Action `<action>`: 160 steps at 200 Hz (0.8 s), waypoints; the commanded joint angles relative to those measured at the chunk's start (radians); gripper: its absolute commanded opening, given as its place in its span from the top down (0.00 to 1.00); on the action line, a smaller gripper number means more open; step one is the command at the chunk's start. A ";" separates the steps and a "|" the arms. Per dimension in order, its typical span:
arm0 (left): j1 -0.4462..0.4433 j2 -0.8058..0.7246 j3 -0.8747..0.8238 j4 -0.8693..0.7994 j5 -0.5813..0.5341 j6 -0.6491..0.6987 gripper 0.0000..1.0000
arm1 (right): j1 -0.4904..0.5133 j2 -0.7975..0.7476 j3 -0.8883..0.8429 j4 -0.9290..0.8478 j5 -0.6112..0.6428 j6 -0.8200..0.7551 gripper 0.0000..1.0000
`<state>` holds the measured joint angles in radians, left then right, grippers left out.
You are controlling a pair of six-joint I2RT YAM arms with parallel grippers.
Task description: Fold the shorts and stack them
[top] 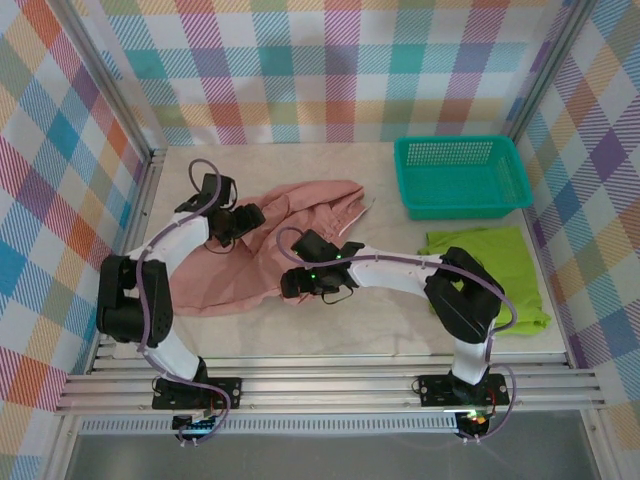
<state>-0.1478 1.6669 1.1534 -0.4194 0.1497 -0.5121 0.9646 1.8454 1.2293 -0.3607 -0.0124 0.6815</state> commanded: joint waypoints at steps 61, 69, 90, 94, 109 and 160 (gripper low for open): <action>0.010 0.134 0.075 0.005 0.026 0.037 0.46 | -0.033 -0.016 -0.006 0.034 -0.070 0.016 0.18; 0.010 0.143 0.082 0.002 0.032 0.034 0.50 | -0.032 -0.007 -0.001 0.039 -0.073 0.022 0.18; 0.010 0.157 0.093 0.004 0.030 0.034 0.64 | -0.035 0.029 0.012 0.023 -0.066 0.040 0.18; 0.010 0.158 0.096 0.002 0.025 0.034 0.69 | -0.038 0.033 0.010 0.017 -0.062 0.043 0.18; 0.011 0.156 0.120 -0.010 0.010 0.037 0.86 | -0.053 0.030 -0.021 0.019 -0.064 0.063 0.18; 0.052 0.157 0.442 -0.174 -0.050 0.084 1.00 | -0.132 -0.063 -0.205 0.010 -0.105 0.134 0.18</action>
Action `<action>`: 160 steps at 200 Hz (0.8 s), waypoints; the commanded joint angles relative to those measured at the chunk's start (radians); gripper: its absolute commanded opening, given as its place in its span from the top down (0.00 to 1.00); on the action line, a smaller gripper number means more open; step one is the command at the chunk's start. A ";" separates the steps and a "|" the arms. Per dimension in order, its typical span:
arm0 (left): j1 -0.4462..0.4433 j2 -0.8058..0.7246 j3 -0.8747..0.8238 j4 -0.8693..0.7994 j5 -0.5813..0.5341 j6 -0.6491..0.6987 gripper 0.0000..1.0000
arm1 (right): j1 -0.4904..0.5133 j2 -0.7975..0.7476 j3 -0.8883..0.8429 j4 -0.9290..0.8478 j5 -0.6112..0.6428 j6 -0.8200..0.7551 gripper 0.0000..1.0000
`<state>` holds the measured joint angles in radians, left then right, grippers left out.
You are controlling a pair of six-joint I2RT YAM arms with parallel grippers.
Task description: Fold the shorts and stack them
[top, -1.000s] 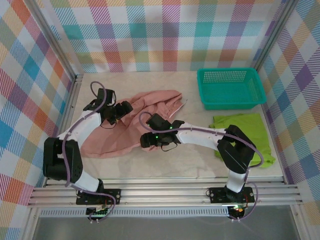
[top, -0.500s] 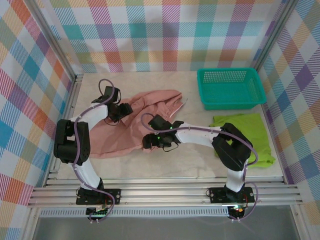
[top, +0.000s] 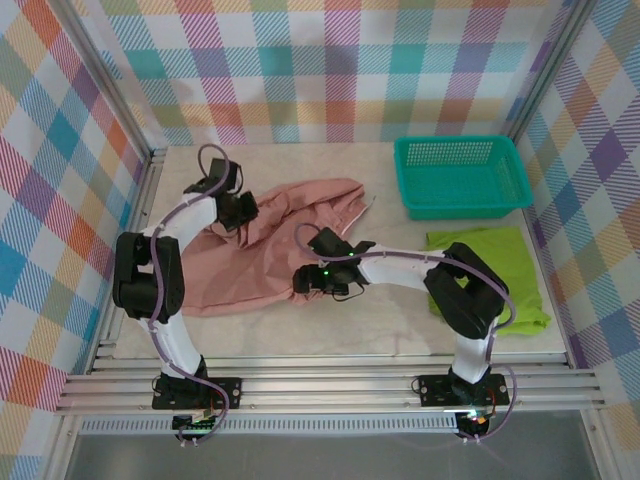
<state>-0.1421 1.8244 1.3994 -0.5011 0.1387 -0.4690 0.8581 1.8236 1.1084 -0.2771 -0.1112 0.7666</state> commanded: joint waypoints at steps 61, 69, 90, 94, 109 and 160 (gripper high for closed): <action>0.186 0.278 0.720 -0.257 -0.028 0.059 0.88 | -0.028 -0.241 -0.274 -0.114 -0.022 0.105 0.18; 0.199 0.324 0.788 -0.271 -0.007 0.059 0.81 | -0.028 -0.270 -0.285 -0.131 -0.019 0.105 0.18; 0.214 0.435 0.964 -0.329 0.061 0.074 0.25 | -0.028 -0.346 -0.284 -0.181 -0.019 0.097 0.17; 0.212 0.445 0.995 -0.344 0.072 0.082 0.23 | -0.028 -0.361 -0.279 -0.193 -0.023 0.094 0.17; 0.198 0.432 1.056 -0.381 0.085 0.122 0.14 | -0.028 -0.420 -0.243 -0.241 -0.019 0.059 0.17; 0.156 -0.047 0.534 -0.245 0.098 0.084 0.00 | -0.137 -0.370 0.066 -0.355 0.053 -0.121 0.05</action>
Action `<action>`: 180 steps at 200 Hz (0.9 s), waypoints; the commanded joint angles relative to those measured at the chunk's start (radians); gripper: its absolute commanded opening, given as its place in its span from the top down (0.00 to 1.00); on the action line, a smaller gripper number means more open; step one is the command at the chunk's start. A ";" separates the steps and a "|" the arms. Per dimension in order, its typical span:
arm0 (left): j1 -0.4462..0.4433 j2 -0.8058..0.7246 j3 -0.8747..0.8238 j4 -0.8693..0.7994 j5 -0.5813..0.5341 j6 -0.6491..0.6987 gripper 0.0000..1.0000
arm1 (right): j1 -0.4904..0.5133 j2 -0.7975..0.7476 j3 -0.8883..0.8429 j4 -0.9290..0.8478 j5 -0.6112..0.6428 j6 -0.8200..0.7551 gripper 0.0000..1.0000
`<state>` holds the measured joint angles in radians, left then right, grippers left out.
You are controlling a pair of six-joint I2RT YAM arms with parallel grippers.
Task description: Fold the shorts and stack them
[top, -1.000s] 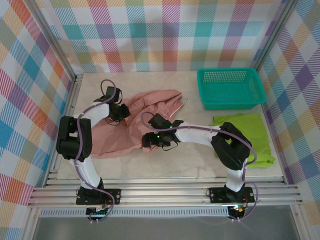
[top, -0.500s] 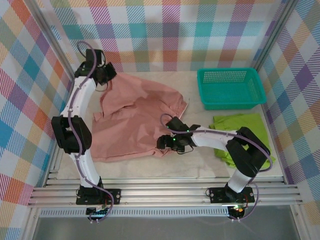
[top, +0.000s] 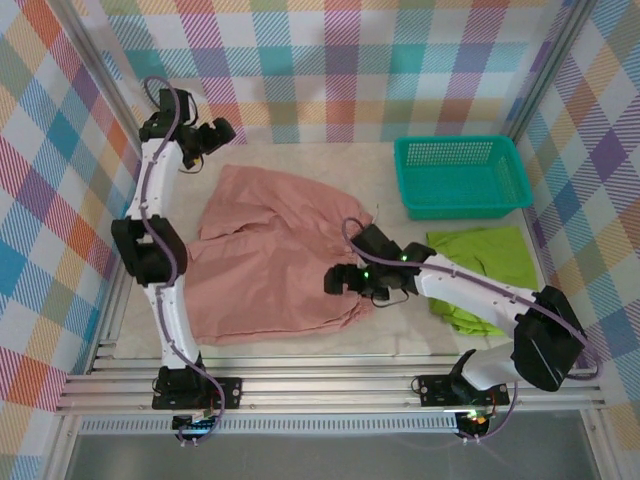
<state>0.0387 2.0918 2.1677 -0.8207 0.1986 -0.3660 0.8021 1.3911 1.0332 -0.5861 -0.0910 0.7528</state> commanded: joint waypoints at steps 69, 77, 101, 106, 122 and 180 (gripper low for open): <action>-0.125 -0.827 -1.198 0.397 -0.044 -0.225 0.00 | -0.305 0.652 0.721 0.010 -0.129 -0.189 0.05; -0.140 -0.850 -1.265 0.420 -0.059 -0.237 0.00 | -0.317 0.717 0.785 0.000 -0.143 -0.180 0.06; -0.190 -0.887 -1.412 0.457 -0.102 -0.271 0.00 | -0.338 0.869 0.925 -0.054 -0.124 -0.176 0.06; -0.200 -0.891 -1.437 0.463 -0.108 -0.281 0.00 | -0.345 0.897 0.951 -0.069 -0.118 -0.173 0.06; -0.237 -0.909 -1.507 0.488 -0.141 -0.294 0.00 | -0.362 0.963 1.015 -0.097 -0.112 -0.166 0.06; -0.261 -0.946 -1.698 0.500 -0.185 -0.316 0.00 | -0.393 1.195 1.288 -0.209 -0.065 -0.168 0.06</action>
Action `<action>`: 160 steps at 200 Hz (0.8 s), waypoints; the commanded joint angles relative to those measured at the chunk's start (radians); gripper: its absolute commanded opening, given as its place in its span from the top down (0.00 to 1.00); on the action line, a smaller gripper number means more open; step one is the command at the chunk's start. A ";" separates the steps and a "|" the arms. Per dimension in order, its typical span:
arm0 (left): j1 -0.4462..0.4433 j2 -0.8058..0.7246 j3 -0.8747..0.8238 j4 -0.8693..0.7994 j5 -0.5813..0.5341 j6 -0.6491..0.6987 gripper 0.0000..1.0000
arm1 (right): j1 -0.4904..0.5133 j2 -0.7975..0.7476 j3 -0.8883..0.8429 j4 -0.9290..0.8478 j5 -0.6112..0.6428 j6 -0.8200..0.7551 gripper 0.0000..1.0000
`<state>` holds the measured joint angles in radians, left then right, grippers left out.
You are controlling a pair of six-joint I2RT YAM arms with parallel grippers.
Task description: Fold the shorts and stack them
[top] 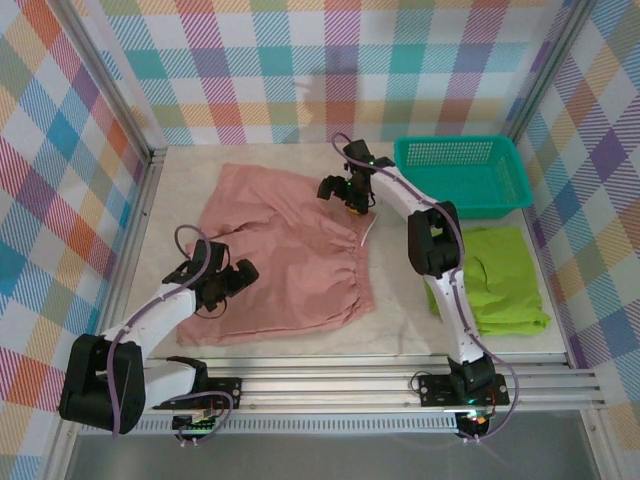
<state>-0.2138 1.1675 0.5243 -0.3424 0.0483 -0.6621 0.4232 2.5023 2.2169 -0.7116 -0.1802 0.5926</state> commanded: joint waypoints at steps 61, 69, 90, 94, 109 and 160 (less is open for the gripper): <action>-0.018 -0.053 -0.134 0.018 -0.044 -0.068 0.00 | -0.073 0.175 0.252 -0.110 0.073 0.023 0.05; -0.019 -0.065 -0.139 0.009 -0.049 -0.072 0.00 | -0.078 0.178 0.267 -0.108 0.074 0.025 0.04; -0.019 -0.107 -0.150 -0.001 -0.054 -0.076 0.00 | -0.087 0.175 0.305 -0.086 0.058 0.024 0.04; -0.019 -0.115 -0.147 -0.005 -0.050 -0.075 0.00 | -0.086 0.174 0.314 -0.083 0.049 0.022 0.03; -0.019 -0.167 -0.109 -0.039 -0.038 -0.066 0.00 | -0.082 0.148 0.328 -0.060 0.001 0.008 0.03; -0.018 -0.359 0.107 -0.248 -0.073 -0.046 0.00 | 0.014 -0.200 0.075 0.030 -0.040 -0.076 0.02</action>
<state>-0.2214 0.8536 0.5259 -0.4702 -0.0040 -0.7174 0.3672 2.5610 2.4142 -0.7429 -0.1852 0.5659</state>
